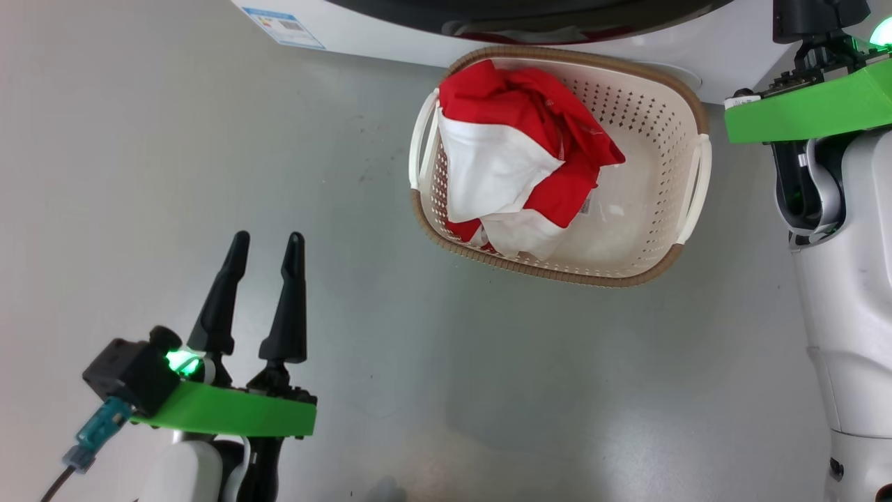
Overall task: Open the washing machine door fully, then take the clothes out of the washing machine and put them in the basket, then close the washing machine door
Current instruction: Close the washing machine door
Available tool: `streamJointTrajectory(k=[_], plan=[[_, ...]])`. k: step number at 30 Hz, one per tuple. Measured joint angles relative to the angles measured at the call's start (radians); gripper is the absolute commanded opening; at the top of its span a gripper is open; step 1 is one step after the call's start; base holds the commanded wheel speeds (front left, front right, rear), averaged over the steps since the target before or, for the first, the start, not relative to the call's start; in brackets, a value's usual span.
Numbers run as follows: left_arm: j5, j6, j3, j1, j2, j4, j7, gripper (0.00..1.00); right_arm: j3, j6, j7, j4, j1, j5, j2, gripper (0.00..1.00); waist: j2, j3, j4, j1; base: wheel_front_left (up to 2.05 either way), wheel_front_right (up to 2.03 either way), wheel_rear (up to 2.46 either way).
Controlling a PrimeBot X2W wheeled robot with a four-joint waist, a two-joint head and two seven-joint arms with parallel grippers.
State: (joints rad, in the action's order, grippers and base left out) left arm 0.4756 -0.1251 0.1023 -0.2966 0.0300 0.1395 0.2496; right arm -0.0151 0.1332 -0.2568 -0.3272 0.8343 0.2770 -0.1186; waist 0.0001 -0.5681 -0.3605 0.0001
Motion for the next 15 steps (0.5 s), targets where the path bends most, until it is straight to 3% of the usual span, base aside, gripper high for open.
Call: streamJointTrajectory(k=[15], plan=[[-0.013, 0.0, 0.0, 0.002, -0.004, 0.008, 0.0, 1.0, -0.049, -0.001, 0.0, 0.023, -0.07, 0.005, 0.02, 0.0, 0.0, 0.052, 0.02, -0.0001, 0.0, 0.0, 0.0]])
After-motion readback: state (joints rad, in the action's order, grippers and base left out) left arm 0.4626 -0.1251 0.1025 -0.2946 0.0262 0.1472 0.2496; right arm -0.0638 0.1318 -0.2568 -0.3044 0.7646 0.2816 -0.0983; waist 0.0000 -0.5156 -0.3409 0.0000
